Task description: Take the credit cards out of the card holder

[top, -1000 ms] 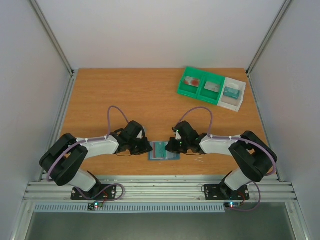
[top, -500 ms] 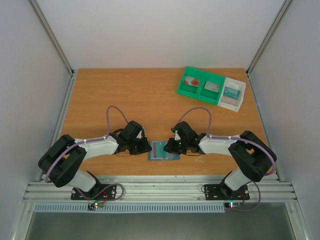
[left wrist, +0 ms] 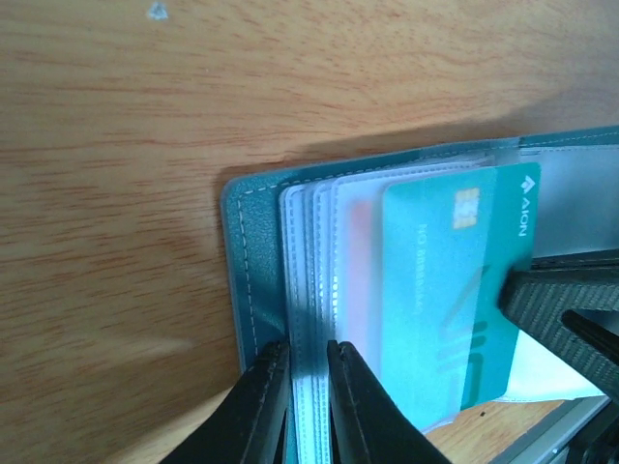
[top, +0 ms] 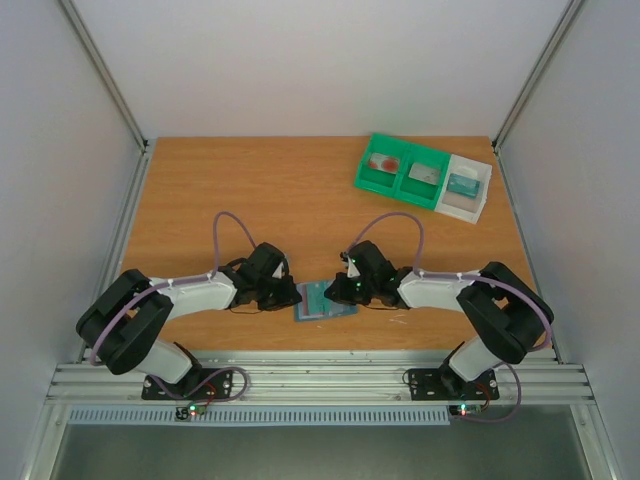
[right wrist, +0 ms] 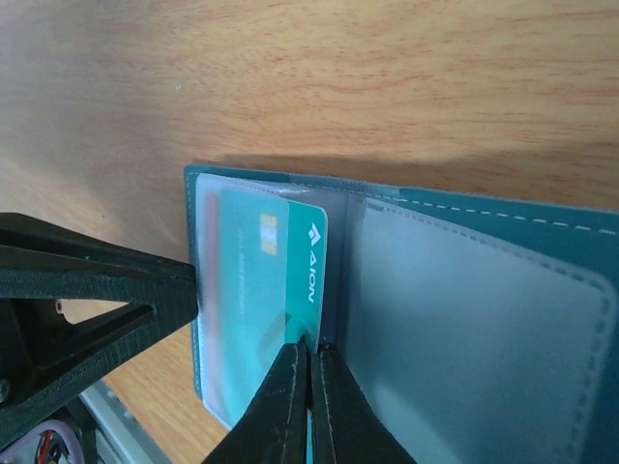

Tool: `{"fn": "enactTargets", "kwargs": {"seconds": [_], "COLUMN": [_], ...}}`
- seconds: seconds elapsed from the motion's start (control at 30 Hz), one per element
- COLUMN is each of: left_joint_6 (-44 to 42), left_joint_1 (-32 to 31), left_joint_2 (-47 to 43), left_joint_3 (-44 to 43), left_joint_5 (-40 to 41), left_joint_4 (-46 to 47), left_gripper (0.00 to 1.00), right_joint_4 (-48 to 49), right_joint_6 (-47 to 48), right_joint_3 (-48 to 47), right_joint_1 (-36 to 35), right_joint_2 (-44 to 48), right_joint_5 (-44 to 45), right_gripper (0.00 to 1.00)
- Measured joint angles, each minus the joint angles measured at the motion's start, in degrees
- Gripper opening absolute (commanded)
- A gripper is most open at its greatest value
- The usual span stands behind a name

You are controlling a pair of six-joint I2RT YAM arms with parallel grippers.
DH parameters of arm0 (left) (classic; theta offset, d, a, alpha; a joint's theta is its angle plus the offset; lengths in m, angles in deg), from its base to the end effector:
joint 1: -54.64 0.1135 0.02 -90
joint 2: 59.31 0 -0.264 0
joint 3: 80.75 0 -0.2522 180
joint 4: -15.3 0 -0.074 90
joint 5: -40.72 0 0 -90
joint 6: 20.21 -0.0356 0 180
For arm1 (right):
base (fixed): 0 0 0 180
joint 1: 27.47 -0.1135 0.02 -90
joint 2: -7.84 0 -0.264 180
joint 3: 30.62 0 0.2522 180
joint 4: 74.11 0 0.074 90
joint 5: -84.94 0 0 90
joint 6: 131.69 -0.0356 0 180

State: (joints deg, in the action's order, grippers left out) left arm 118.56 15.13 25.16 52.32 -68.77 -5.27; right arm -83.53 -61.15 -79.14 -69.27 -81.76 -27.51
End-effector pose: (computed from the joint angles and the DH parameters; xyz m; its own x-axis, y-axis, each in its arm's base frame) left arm 0.1864 -0.1691 0.1313 -0.9851 -0.1066 -0.1351 -0.0077 0.8117 -0.5840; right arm 0.1969 0.1943 0.1293 -0.8079 -0.3093 -0.5016 -0.5599 0.6683 0.4897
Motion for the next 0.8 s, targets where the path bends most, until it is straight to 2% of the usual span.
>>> {"fn": "enactTargets", "kwargs": {"seconds": [0.2,0.47,0.6,0.8], "left_joint_6": [-1.09,-1.92,-1.95,-2.29], "left_joint_1": [0.0,0.0,0.0,-0.02], "left_joint_2": [-0.02,-1.81,-5.01,-9.44], "left_joint_3": [-0.42,-0.68,-0.79,-2.62], "left_joint_5": [0.15,1.75,2.14,3.21], "left_joint_4": [-1.14,-4.31,-5.92,-9.42], "left_gripper": [0.14,0.16,0.21,0.34], "right_joint_4": [-1.03,-6.73,-11.39,-18.08], "right_joint_6": [0.02,0.13,0.9,1.86], "right_joint_3": [0.72,2.23,2.03,0.92], "right_joint_1": [-0.02,-0.04,-0.04,-0.04], "right_joint_2": [2.64,10.8,14.14,19.41], "right_joint_5": [0.79,3.93,6.27,8.57], "right_gripper": [0.01,0.01,0.01,0.01]}}
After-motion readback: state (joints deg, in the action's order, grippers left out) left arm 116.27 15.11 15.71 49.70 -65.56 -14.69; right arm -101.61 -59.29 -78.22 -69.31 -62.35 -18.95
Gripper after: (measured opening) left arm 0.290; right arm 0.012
